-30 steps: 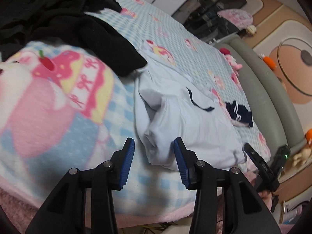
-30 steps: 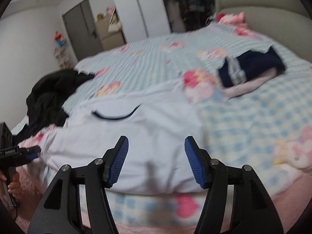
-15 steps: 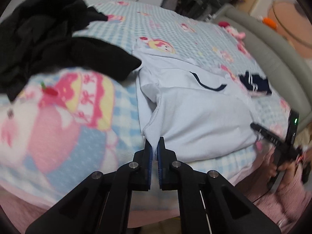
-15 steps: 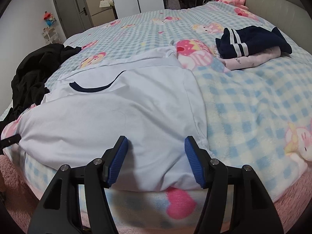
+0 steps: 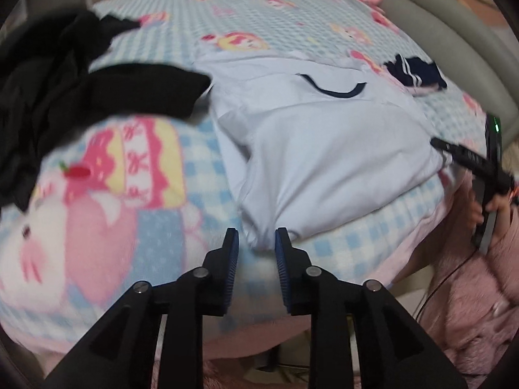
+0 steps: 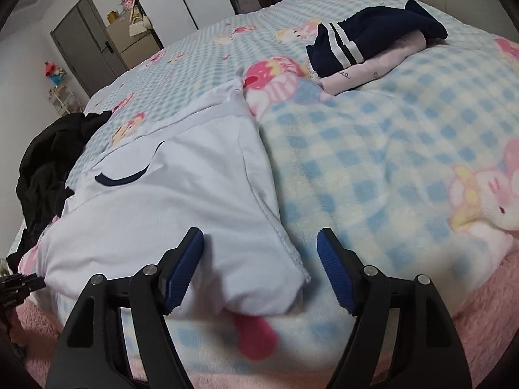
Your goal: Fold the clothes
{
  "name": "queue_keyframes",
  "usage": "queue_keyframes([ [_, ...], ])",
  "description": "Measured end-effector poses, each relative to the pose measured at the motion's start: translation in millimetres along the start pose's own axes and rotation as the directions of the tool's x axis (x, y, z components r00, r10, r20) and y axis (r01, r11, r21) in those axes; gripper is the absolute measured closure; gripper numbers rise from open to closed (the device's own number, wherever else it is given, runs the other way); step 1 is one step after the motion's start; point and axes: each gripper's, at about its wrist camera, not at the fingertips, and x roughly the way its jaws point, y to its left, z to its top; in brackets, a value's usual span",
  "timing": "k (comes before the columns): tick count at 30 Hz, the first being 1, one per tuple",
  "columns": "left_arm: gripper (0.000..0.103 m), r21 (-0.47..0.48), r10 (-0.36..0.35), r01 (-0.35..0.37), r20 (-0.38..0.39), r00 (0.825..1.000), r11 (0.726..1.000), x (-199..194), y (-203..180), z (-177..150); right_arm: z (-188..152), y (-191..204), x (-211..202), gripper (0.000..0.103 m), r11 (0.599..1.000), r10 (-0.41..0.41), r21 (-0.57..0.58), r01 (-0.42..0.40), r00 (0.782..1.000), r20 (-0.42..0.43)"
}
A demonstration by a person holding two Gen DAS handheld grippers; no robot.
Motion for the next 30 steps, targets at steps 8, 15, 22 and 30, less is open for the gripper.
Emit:
queue_keyframes([
  [8, 0.093, -0.182, -0.145, 0.154, 0.060, 0.988, 0.971, 15, 11, -8, -6, 0, 4, 0.044, 0.995, 0.099, 0.011, -0.099, 0.994, -0.039],
  [15, 0.095, 0.086, 0.014, -0.013, -0.004, 1.000, 0.996, -4, -19, 7, -10, 17, -15, 0.081, 0.991, 0.044, -0.125, -0.039, 0.998, 0.035],
  [22, 0.095, 0.093, 0.053, -0.038, -0.162, 0.985, 0.995, 25, 3, -1, -11, 2, -5, 0.074, 0.996, 0.006, -0.086, -0.007, 1.000, -0.011],
  [30, 0.077, -0.063, -0.022, 0.019, -0.052, 0.998, 0.998, -10, 26, -2, 4, -51, -44, 0.060, 0.989, 0.033, 0.137, -0.054, 0.988, 0.151],
])
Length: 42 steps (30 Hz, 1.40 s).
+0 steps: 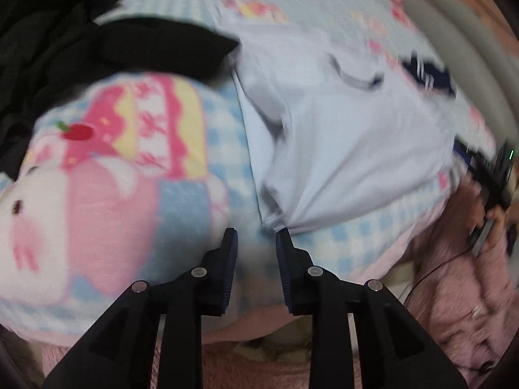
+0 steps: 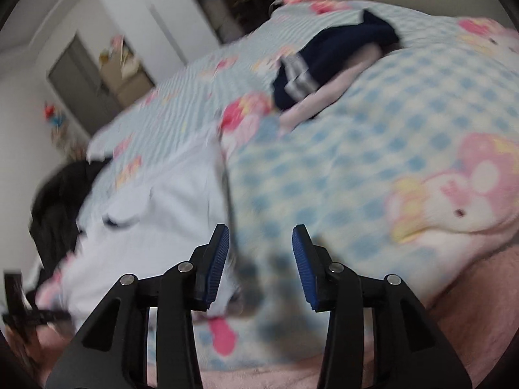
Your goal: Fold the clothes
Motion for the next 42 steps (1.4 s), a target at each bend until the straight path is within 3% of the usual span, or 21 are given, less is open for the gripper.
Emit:
queue_keyframes([
  [3, 0.077, 0.063, 0.050, -0.059, 0.134, 0.990, 0.996, -14, -26, 7, 3, 9, 2, 0.058, 0.999, 0.039, -0.026, -0.039, 0.999, -0.002],
  [9, 0.075, 0.147, 0.111, -0.168, 0.333, 0.936, 0.975, -33, -81, 39, -24, 76, 16, 0.056, 0.951, -0.001, -0.309, -0.025, 0.997, -0.081],
  [10, 0.073, 0.140, 0.108, -0.166, 0.352, 0.930, 0.976, -37, -85, 42, -28, 80, 16, 0.056, 0.941, -0.019, -0.338, -0.010, 0.996, -0.083],
  [12, 0.062, 0.127, 0.034, -0.088, 0.373, 0.927, 0.988, -46, -92, 45, -32, 79, 18, 0.054, 0.939, -0.051, -0.343, 0.016, 0.994, -0.093],
  [14, 0.059, 0.124, -0.025, -0.022, 0.366, 0.930, 0.992, -44, -96, 46, -35, 71, 24, 0.048, 0.946, -0.075, -0.323, 0.032, 0.990, -0.120],
  [15, 0.059, 0.124, -0.019, -0.028, 0.361, 0.932, 0.992, -40, -98, 46, -36, 66, 27, 0.046, 0.950, -0.086, -0.311, 0.039, 0.987, -0.137],
  [17, 0.059, 0.115, 0.044, -0.085, 0.323, 0.945, 0.990, -24, -96, 46, -37, 60, 30, 0.042, 0.952, -0.098, -0.302, 0.048, 0.983, -0.155],
  [19, 0.059, 0.081, 0.152, -0.175, 0.237, 0.959, 0.981, 2, -85, 43, -36, 55, 33, 0.041, 0.955, -0.101, -0.291, 0.049, 0.981, -0.167],
  [22, 0.057, -0.028, 0.317, -0.316, 0.101, 0.943, 0.948, 32, -53, 26, -32, 48, 29, 0.039, 0.958, -0.142, -0.269, 0.100, 0.980, -0.138],
  [24, 0.056, -0.120, 0.273, -0.257, 0.135, 0.953, 0.959, 23, -35, 15, -27, 41, 22, 0.039, 0.961, -0.173, -0.234, 0.147, 0.980, -0.095],
  [26, 0.056, -0.175, 0.255, -0.218, 0.224, 0.941, 0.960, 5, -30, 12, -19, 36, 13, 0.039, 0.969, -0.164, -0.194, 0.150, 0.985, -0.057],
  [30, 0.058, -0.147, 0.219, -0.173, 0.412, 0.884, 0.974, -24, -51, 14, -19, 56, 1, 0.039, 0.953, -0.136, -0.271, 0.137, 0.990, 0.020],
  [34, 0.039, -0.105, 0.171, -0.137, 0.499, 0.850, 0.985, -17, -86, 17, -30, 83, 12, 0.039, 0.939, -0.118, -0.330, 0.099, 0.992, -0.037],
  [35, 0.039, -0.084, 0.153, -0.128, 0.491, 0.857, 0.988, -6, -92, 19, -34, 87, 14, 0.039, 0.941, -0.107, -0.327, 0.084, 0.993, -0.052],
  [37, 0.039, -0.035, 0.132, -0.129, 0.434, 0.891, 0.991, 22, -105, 21, -44, 97, 14, 0.039, 0.916, -0.136, -0.384, 0.113, 0.990, -0.035],
  [39, 0.039, -0.013, 0.177, -0.184, 0.340, 0.924, 0.983, 51, -114, 18, -50, 101, 19, 0.039, 0.878, -0.194, -0.449, 0.164, 0.981, -0.022],
  [41, 0.037, -0.027, 0.244, -0.246, 0.264, 0.933, 0.969, 73, -110, 16, -50, 91, 23, 0.039, 0.880, -0.225, -0.436, 0.185, 0.974, -0.040],
  [42, 0.037, -0.035, 0.234, -0.233, 0.266, 0.935, 0.972, 73, -108, 16, -48, 83, 24, 0.039, 0.893, -0.229, -0.409, 0.186, 0.972, -0.058],
])
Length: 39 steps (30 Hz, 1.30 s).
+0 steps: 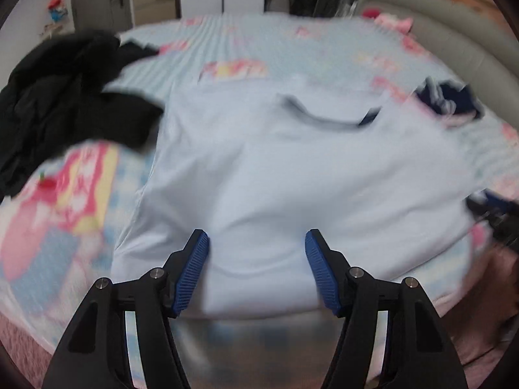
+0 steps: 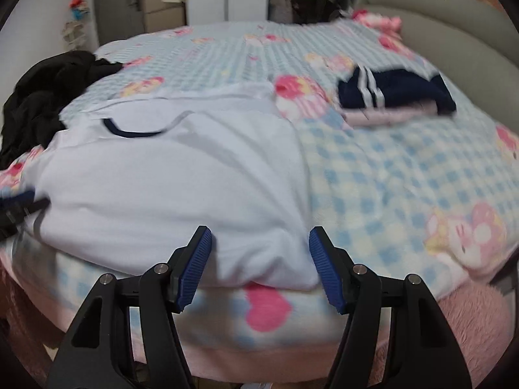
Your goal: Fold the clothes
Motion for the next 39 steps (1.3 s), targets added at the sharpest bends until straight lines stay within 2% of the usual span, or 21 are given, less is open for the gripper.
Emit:
queue_keyframes([
  [4, 0.037, -0.085, -0.034, 0.035, 0.013, 0.999, 0.996, -3, 18, 4, -6, -30, 3, 0.037, 0.996, -0.005, 0.092, 0.010, 0.999, -0.048],
  [5, 0.037, -0.094, -0.038, 0.039, 0.014, 0.999, 0.995, -3, 21, 3, -8, -36, 3, 0.033, 0.994, -0.004, 0.109, 0.010, 0.998, -0.056],
  [8, 0.037, -0.102, -0.048, 0.050, 0.025, 0.999, 0.994, -5, 22, 1, -9, -46, 0, 0.033, 0.991, -0.050, 0.118, 0.056, 0.997, -0.052],
  [10, 0.036, -0.067, -0.015, 0.016, 0.019, 1.000, 0.998, -4, 18, 0, -9, -50, -7, 0.033, 0.990, -0.059, 0.126, 0.062, 0.998, -0.026],
  [13, 0.035, -0.006, 0.052, -0.052, -0.008, 0.999, 0.999, 1, 8, -6, -8, -50, -24, 0.034, 0.990, -0.067, 0.131, 0.060, 0.996, 0.055],
  [15, 0.034, -0.015, 0.048, -0.048, -0.007, 0.999, 0.999, 1, 9, -5, -5, -48, -34, 0.034, 0.992, -0.033, 0.128, 0.019, 0.994, 0.109],
  [16, 0.034, -0.024, 0.039, -0.039, -0.007, 0.999, 0.999, 1, 11, -4, -4, -47, -34, 0.034, 0.992, -0.014, 0.125, 0.000, 0.994, 0.108],
  [19, 0.034, -0.053, 0.007, -0.008, -0.013, 1.000, 0.999, 1, 17, -4, -4, -42, -17, 0.034, 0.994, -0.014, 0.105, 0.011, 1.000, 0.028],
  [23, 0.033, -0.036, 0.027, -0.028, -0.012, 1.000, 0.999, 2, 12, -4, -16, -63, 5, 0.034, 0.965, 0.093, 0.251, -0.073, 0.993, -0.067],
  [25, 0.032, -0.039, 0.027, -0.028, -0.008, 1.000, 0.999, 1, 13, -3, -17, -66, 1, 0.034, 0.969, 0.074, 0.241, -0.057, 0.995, -0.062],
  [28, 0.032, -0.056, 0.017, -0.017, -0.001, 1.000, 0.998, -1, 15, -1, -17, -59, -4, 0.033, 0.987, -0.017, 0.160, 0.025, 0.999, -0.049],
  [30, 0.032, -0.060, 0.019, -0.018, 0.017, 1.000, 0.998, -7, 16, -1, -17, -59, -8, 0.033, 0.984, -0.095, 0.145, 0.099, 0.995, -0.038],
  [32, 0.032, -0.061, 0.026, -0.023, 0.051, 0.998, 0.998, -17, 17, -3, -15, -67, -12, 0.041, 0.967, -0.196, 0.162, 0.197, 0.980, -0.022],
  [33, 0.032, -0.063, 0.024, -0.020, 0.070, 0.997, 0.998, -23, 17, -5, -14, -76, -18, 0.041, 0.962, -0.187, 0.205, 0.183, 0.982, -0.001],
  [35, 0.032, -0.064, -0.015, 0.022, 0.121, 0.993, 0.998, -35, 16, -5, -13, -91, -27, 0.040, 0.954, -0.067, 0.297, 0.048, 0.996, 0.054],
  [37, 0.032, -0.036, -0.037, 0.044, 0.175, 0.984, 0.998, -47, 10, -4, -11, -91, -31, 0.040, 0.949, -0.004, 0.315, -0.025, 0.996, 0.090],
  [39, 0.032, 0.003, -0.053, 0.053, 0.221, 0.974, 0.999, -55, 2, -3, -9, -83, -29, 0.040, 0.952, 0.022, 0.301, -0.049, 0.995, 0.093],
])
